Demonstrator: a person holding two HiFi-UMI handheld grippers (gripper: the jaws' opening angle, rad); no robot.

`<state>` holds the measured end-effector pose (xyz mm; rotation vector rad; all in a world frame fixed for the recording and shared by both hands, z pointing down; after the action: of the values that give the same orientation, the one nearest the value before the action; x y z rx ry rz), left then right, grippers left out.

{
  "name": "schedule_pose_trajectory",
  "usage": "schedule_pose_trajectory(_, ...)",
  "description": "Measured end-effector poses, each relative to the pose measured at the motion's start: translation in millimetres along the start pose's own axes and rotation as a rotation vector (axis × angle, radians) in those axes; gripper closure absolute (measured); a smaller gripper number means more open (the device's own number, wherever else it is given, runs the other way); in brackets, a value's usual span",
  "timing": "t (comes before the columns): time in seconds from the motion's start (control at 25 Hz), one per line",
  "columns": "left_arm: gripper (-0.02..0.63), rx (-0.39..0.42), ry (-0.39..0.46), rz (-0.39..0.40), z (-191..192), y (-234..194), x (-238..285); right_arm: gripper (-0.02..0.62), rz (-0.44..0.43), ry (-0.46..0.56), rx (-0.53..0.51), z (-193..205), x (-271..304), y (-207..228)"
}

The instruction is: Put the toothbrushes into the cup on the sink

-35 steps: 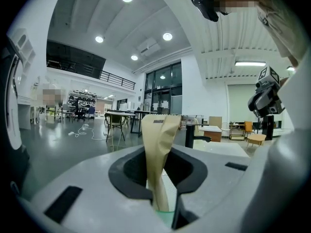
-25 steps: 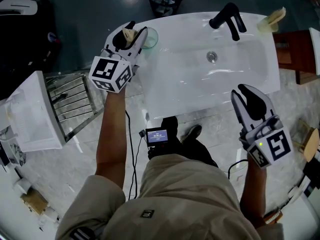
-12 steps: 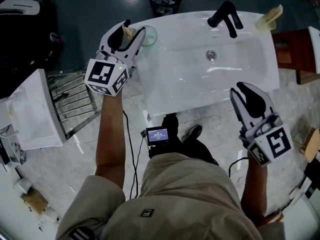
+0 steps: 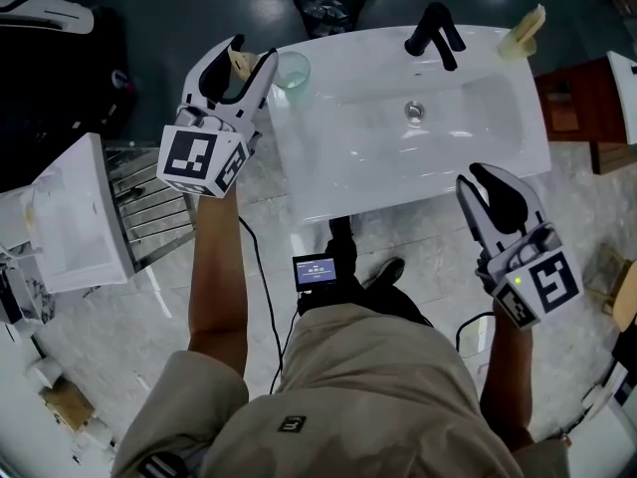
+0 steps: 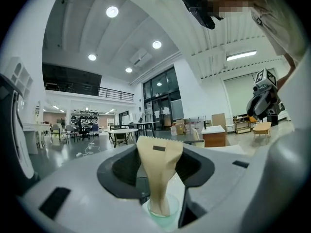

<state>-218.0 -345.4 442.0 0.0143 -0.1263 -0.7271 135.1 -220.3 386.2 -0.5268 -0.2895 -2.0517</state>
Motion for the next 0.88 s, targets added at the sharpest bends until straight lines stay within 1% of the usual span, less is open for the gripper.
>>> schedule_pose_trajectory(0.2, 0.429, 0.061, 0.041, -0.065, -38.2, 20.0, -22.7, 0.511, 0.006, 0.039, -0.003, 0.6, -34.1, -0.9)
schedule_pose_trajectory(0.32, 0.43, 0.09, 0.074, -0.082, -66.6, 40.7, -38.0, 0.511, 0.02, 0.071, -0.004, 1.5, -61.6, -0.4)
schedule_pose_trajectory(0.44, 0.43, 0.11, 0.11, -0.075, -96.2, 71.9, -52.0, 0.511, 0.037, 0.108, -0.002, 3.4, -95.0, 3.0)
schedule_pose_trajectory(0.6, 0.43, 0.142, 0.151, -0.051, -135.0, 126.4, -69.9, 0.511, 0.061, 0.151, -0.003, 10.0, -147.8, 10.2)
schedule_pose_trajectory(0.76, 0.449, 0.173, 0.165, -0.012, -169.9, 187.9, -83.8, 0.512, 0.087, 0.185, -0.008, 19.2, -204.5, 20.5)
schedule_pose_trajectory(0.88, 0.462, 0.2, 0.166, 0.018, -188.6, 235.2, -92.6, 0.514, 0.107, 0.213, -0.004, 31.6, -245.8, 27.0)
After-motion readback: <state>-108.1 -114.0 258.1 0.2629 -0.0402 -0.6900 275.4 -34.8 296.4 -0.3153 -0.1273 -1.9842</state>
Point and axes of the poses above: the fingertips, and each gripper's own axes: x forward along the fingers, y to its right, z out of its underside, the point moved 9 cm from there along -x, backward along the fingers, and after that the axes turned 15 degrees about z, right-handed, at the moved point
